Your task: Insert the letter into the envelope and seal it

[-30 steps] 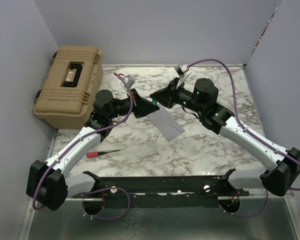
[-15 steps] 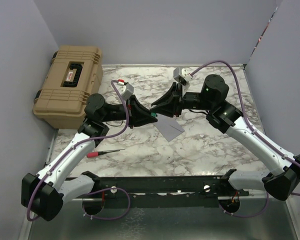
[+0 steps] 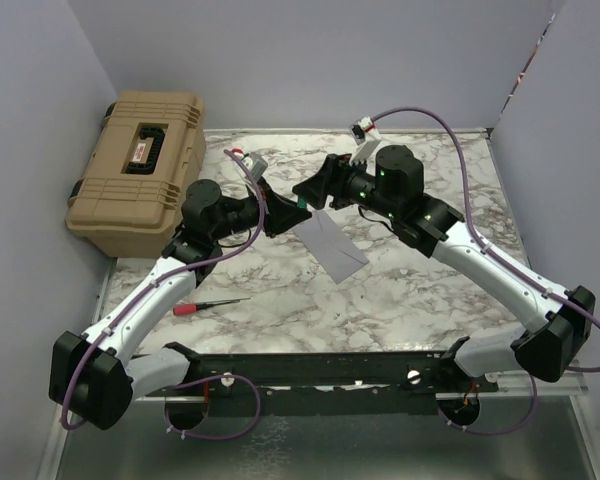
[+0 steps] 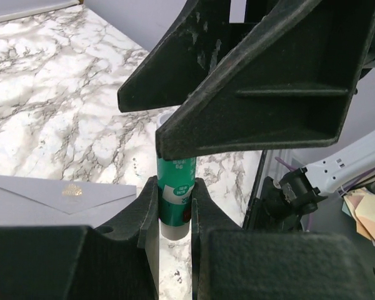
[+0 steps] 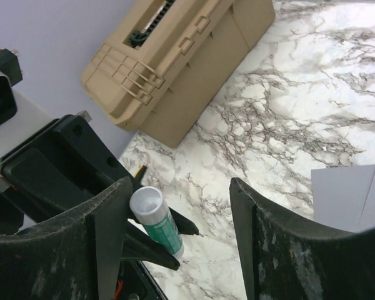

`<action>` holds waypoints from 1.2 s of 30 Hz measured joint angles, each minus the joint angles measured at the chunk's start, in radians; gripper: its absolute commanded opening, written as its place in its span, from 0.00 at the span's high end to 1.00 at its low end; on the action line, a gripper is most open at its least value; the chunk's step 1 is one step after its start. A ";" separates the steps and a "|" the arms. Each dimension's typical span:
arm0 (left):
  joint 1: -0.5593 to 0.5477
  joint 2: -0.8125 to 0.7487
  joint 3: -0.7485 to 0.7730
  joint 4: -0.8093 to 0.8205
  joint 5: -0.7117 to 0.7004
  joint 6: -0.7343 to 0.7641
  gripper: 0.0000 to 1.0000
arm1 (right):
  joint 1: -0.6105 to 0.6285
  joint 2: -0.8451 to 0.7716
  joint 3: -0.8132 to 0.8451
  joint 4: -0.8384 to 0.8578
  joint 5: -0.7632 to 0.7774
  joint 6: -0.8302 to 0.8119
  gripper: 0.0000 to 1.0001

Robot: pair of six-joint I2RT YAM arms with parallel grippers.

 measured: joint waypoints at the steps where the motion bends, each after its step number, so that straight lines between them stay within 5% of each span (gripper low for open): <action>1: 0.000 0.003 0.000 -0.003 -0.006 0.002 1.00 | 0.002 0.009 0.000 0.000 0.009 0.007 0.37; 5: 0.000 0.008 0.002 -0.019 -0.024 0.009 1.00 | 0.008 0.029 0.000 0.000 0.029 0.019 0.59; 10: 0.000 0.010 0.005 -0.059 -0.034 0.020 1.00 | 0.020 0.032 0.002 0.004 0.024 0.022 0.98; 17: 0.002 0.010 0.020 -0.076 0.027 0.025 1.00 | 0.015 0.005 -0.017 0.023 -0.059 -0.093 1.00; 31: 0.003 -0.048 0.036 -0.064 0.399 0.103 1.00 | -0.042 -0.076 -0.094 0.175 -0.716 -0.380 1.00; 36: 0.003 -0.044 0.042 -0.058 0.406 0.092 0.46 | -0.045 -0.073 -0.113 0.235 -0.726 -0.348 1.00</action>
